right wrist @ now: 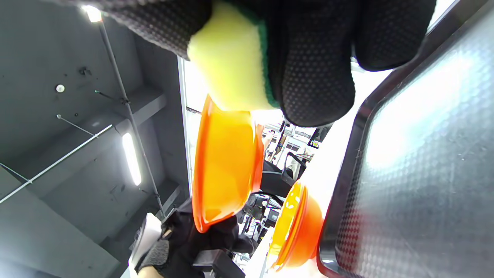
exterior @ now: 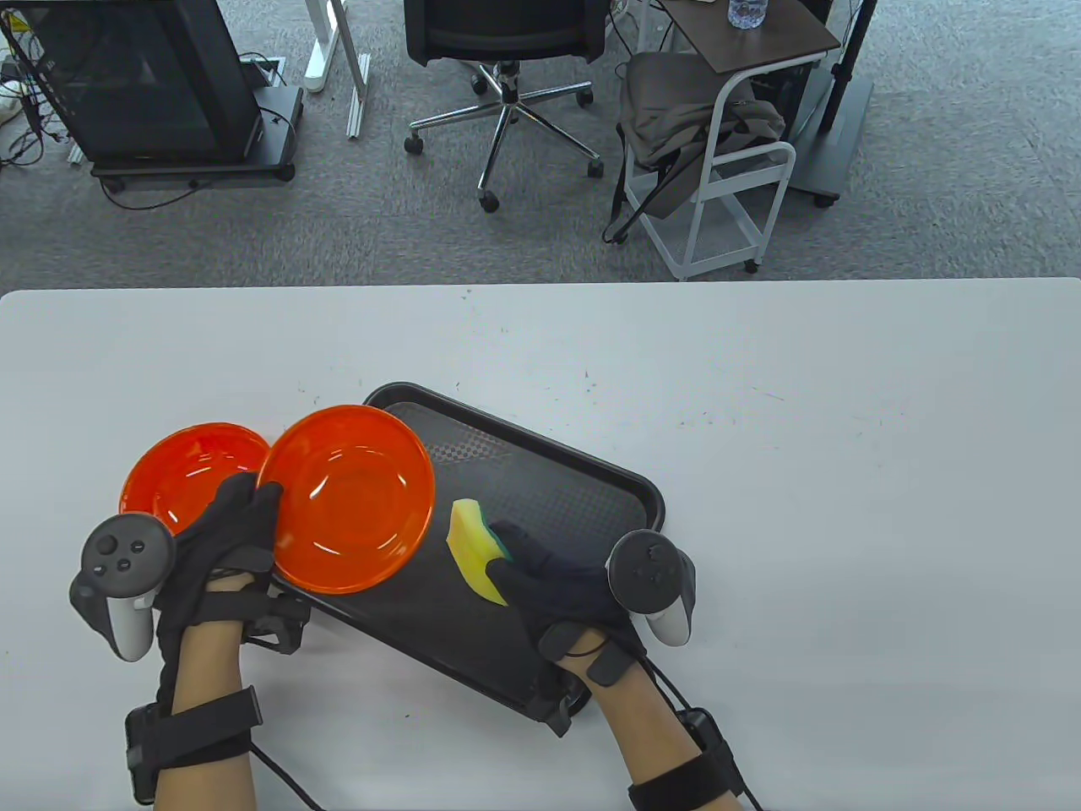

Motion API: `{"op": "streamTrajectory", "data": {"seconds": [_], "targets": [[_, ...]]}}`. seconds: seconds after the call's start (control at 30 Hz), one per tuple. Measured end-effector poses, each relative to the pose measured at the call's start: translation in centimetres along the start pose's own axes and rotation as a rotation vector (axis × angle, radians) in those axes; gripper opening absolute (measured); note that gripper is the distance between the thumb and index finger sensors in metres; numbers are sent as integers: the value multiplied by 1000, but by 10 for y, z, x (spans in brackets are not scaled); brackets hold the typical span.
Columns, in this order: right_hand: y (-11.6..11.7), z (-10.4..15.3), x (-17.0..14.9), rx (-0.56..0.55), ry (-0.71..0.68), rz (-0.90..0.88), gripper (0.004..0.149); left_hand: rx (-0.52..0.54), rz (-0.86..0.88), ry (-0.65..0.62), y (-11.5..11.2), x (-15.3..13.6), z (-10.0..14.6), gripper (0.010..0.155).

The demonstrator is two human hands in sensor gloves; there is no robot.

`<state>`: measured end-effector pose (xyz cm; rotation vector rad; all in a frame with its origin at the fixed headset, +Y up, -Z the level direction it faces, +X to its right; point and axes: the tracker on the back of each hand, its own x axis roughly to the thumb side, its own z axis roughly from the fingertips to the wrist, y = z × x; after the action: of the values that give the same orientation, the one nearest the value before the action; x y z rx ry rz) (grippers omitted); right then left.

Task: Wipe bowl with sponge

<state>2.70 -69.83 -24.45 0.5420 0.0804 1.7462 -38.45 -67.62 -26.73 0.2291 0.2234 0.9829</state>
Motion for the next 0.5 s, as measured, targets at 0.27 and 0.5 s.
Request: {"op": "streamTrajectory", "data": {"seconds": [0.27,0.5], "targets": [[-8,0,1,-27,-9,-3,53,212,54,223,37,-44,-1,52],[-15,0,0,-37,-11,-7,53,382,139,330,45,-69,6,56]]}}
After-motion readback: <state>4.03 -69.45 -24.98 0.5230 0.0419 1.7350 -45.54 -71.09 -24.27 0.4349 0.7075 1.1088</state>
